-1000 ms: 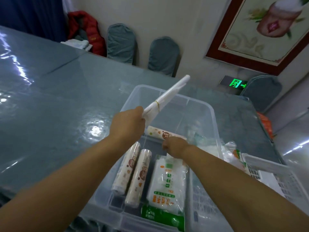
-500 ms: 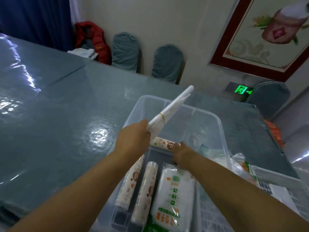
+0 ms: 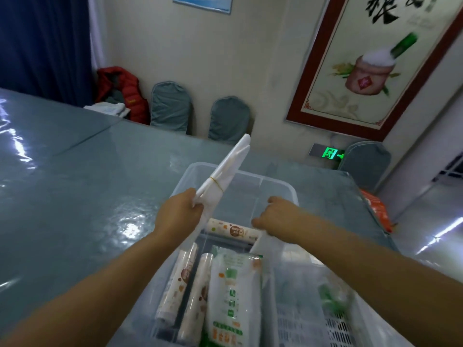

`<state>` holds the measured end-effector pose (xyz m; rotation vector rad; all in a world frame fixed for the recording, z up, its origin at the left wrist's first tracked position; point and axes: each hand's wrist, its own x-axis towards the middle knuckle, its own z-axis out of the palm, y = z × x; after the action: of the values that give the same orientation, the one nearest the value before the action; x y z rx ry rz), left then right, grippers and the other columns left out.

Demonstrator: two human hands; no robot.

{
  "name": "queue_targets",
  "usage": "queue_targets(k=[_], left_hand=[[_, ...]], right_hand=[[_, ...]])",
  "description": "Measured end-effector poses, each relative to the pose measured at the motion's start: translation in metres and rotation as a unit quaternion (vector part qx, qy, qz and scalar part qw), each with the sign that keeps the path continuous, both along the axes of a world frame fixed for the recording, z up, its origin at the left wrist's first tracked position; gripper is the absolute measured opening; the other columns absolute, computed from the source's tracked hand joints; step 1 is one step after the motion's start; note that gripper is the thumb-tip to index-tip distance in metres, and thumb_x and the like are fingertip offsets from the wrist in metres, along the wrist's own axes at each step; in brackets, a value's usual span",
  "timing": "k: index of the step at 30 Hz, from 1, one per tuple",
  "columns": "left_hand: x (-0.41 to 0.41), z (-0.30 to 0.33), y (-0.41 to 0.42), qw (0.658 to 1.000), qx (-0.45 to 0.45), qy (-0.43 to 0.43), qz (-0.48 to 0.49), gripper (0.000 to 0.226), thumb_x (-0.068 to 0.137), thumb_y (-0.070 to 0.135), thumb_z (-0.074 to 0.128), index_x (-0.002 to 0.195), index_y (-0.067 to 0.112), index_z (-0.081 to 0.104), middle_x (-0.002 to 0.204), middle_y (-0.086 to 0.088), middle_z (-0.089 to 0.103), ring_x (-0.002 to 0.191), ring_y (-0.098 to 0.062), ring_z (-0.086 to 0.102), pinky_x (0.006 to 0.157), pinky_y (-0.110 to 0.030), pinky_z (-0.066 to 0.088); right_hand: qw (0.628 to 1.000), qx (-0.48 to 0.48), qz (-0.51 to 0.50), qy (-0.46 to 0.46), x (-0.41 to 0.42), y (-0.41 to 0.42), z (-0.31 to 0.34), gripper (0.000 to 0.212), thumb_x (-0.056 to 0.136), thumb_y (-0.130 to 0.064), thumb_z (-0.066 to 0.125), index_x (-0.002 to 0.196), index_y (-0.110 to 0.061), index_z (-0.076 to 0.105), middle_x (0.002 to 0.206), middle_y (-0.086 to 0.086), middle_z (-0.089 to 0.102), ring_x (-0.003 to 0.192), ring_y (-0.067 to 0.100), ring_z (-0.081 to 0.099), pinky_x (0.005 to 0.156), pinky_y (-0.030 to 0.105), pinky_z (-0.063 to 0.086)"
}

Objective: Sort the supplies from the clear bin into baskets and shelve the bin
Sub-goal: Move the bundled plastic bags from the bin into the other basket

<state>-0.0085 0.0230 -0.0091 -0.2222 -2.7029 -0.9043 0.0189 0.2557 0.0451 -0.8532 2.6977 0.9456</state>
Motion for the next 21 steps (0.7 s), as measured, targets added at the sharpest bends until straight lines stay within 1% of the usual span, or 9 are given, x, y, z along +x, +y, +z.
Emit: queue_targets(k=[2,4,7,9,11,13,16,19,21], left_hand=[[0.003,0.007,0.003,1.000,0.013,-0.001,-0.003,0.018,0.085,0.023,0.051,0.072,0.021,0.039,0.057,0.008,0.041,0.054,-0.019,0.042,0.044,-0.026,0.021],[0.003,0.011,0.005,0.999,0.034,0.016,0.006,0.020,0.085,0.023,0.052,0.071,0.023,0.038,0.055,0.010,0.039,0.048,-0.012,0.039,0.043,-0.024,0.021],[0.006,0.015,0.006,0.997,0.060,0.047,0.027,0.019,0.085,0.024,0.054,0.074,0.026,0.039,0.056,0.011,0.041,0.047,-0.008,0.036,0.043,-0.023,0.022],[0.008,0.019,0.008,0.995,0.080,0.050,0.030,0.015,0.085,0.024,0.054,0.076,0.026,0.042,0.060,0.007,0.046,0.050,-0.014,0.040,0.046,-0.026,0.026],[0.012,0.023,0.014,0.992,0.120,0.031,0.029,0.012,0.086,0.022,0.054,0.077,0.024,0.045,0.062,0.005,0.049,0.053,-0.015,0.043,0.049,-0.026,0.029],[0.019,0.028,0.030,0.981,0.195,-0.004,0.013,0.005,0.086,0.019,0.053,0.085,0.020,0.048,0.073,0.000,0.055,0.064,-0.021,0.050,0.058,-0.030,0.037],[0.040,0.039,0.064,0.918,0.387,-0.085,-0.023,0.013,0.088,0.013,0.051,0.101,0.017,0.053,0.091,-0.007,0.061,0.086,-0.031,0.058,0.076,-0.039,0.048],[0.062,0.049,0.099,0.864,0.484,-0.131,-0.049,0.019,0.090,0.010,0.049,0.108,0.017,0.052,0.101,-0.011,0.063,0.093,-0.032,0.060,0.085,-0.047,0.050],[0.072,0.053,0.122,0.837,0.523,-0.150,-0.057,0.023,0.091,0.010,0.048,0.112,0.019,0.052,0.105,-0.010,0.063,0.095,-0.030,0.060,0.088,-0.050,0.049]], right_hand=[[0.997,-0.012,0.025,0.074,0.009,0.015,0.020,0.028,0.084,-0.015,0.054,0.112,-0.017,0.051,0.103,0.009,0.068,0.094,0.031,0.062,0.090,0.035,0.034],[0.988,-0.069,-0.019,0.138,0.022,0.029,0.039,0.024,0.086,-0.024,0.055,0.108,-0.017,0.050,0.102,0.009,0.067,0.092,0.032,0.061,0.083,0.035,0.038],[0.938,-0.218,-0.101,0.251,0.045,0.051,0.060,0.022,0.087,-0.037,0.055,0.101,-0.021,0.049,0.099,0.009,0.066,0.089,0.031,0.060,0.072,0.036,0.042],[0.866,-0.355,-0.185,0.300,0.058,0.064,0.069,0.018,0.087,-0.036,0.056,0.090,-0.021,0.047,0.087,0.006,0.062,0.081,0.030,0.058,0.065,0.034,0.038],[0.777,-0.487,-0.269,0.295,0.066,0.068,0.070,0.017,0.088,-0.031,0.058,0.084,-0.019,0.047,0.078,0.002,0.056,0.073,0.026,0.054,0.060,0.030,0.032],[0.687,-0.590,-0.299,0.300,0.069,0.068,0.064,0.016,0.087,-0.026,0.061,0.082,-0.015,0.050,0.072,-0.003,0.052,0.070,0.021,0.050,0.057,0.029,0.031],[0.549,-0.712,-0.329,0.288,0.072,0.060,0.050,0.012,0.084,-0.020,0.062,0.082,-0.012,0.054,0.070,-0.005,0.052,0.069,0.021,0.051,0.057,0.031,0.043],[0.408,-0.809,-0.331,0.265,0.078,0.053,0.039,0.008,0.081,-0.017,0.060,0.077,-0.015,0.054,0.071,-0.001,0.056,0.065,0.020,0.054,0.058,0.041,0.051],[0.362,-0.828,-0.320,0.284,0.084,0.055,0.034,0.008,0.079,-0.017,0.059,0.074,-0.018,0.053,0.070,-0.002,0.057,0.062,0.017,0.053,0.054,0.033,0.049]])
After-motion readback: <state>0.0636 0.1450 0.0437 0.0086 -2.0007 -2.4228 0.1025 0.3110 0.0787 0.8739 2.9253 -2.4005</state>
